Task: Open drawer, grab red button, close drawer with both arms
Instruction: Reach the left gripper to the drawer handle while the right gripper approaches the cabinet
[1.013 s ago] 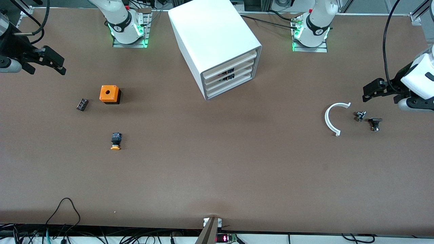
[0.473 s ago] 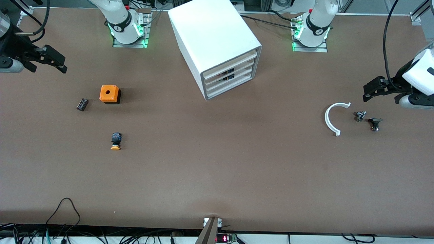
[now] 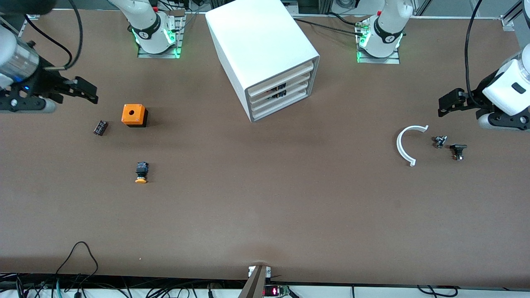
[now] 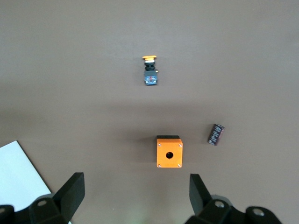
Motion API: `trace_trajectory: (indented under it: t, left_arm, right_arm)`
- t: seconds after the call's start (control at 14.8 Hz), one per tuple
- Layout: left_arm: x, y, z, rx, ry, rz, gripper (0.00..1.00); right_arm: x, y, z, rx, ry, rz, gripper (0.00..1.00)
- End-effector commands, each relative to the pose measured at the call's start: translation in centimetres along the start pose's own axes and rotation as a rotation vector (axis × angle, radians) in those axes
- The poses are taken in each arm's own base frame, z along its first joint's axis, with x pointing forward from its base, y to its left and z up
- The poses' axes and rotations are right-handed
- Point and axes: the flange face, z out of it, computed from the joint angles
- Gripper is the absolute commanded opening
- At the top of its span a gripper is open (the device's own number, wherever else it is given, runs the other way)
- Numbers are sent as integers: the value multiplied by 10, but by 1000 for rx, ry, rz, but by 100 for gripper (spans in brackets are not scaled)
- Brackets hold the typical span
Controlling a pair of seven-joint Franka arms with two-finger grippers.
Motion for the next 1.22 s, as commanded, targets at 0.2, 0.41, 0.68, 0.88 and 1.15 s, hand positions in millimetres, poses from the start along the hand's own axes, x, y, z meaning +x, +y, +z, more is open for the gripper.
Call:
trace_trajectory:
  t: [0.2, 0.41, 0.68, 0.88, 1.15]
  left_arm:
    - [6, 30, 23, -131, -75, 227, 100]
    - [8, 41, 55, -329, -130, 327, 100]
    - [9, 54, 93, -509, -191, 309, 100]
    - [12, 67, 156, -705, -189, 332, 100]
    - [12, 89, 245, -948, -245, 243, 100]
  right_arm:
    - [33, -29, 47, 23, -17, -20, 100]
    - [49, -34, 74, 43, -30, -16, 99]
    - [61, -46, 93, 45, -21, -3, 100]
    - [69, -63, 112, 43, -21, 46, 99]
    - [72, -100, 132, 38, -20, 139, 99]
